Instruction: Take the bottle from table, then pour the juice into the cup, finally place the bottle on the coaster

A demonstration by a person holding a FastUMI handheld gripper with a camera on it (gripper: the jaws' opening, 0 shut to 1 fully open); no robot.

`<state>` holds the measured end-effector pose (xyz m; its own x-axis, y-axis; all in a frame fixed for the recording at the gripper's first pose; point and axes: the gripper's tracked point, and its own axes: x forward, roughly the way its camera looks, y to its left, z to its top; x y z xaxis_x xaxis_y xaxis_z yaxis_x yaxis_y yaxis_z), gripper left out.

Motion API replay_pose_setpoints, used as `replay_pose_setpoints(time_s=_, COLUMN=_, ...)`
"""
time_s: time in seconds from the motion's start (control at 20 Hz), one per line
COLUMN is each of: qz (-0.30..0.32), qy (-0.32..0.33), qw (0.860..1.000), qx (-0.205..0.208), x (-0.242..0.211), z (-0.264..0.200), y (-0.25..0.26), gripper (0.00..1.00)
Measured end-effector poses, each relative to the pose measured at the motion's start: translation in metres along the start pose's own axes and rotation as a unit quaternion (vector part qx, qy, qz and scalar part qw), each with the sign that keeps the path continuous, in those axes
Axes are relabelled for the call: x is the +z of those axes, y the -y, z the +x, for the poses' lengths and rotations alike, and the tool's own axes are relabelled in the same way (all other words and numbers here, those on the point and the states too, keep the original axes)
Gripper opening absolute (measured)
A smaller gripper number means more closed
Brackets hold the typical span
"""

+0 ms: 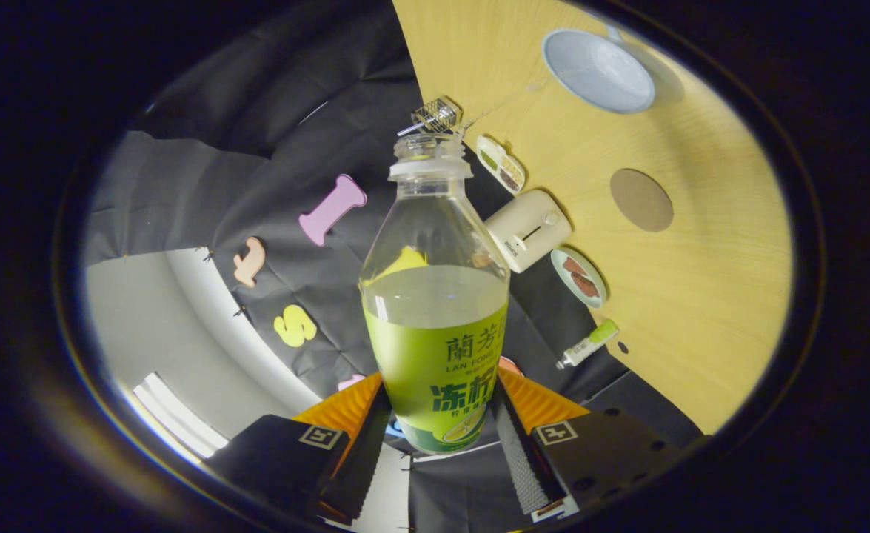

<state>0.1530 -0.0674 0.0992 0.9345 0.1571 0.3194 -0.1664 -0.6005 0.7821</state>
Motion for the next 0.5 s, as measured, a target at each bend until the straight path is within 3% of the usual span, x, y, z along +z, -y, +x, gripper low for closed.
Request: replay_pose_setpoints(time_s=0.5, qz=-0.040, qy=0.002, qw=0.999, qx=-0.031, x=0.000, z=-0.001, y=0.014, gripper=0.79)
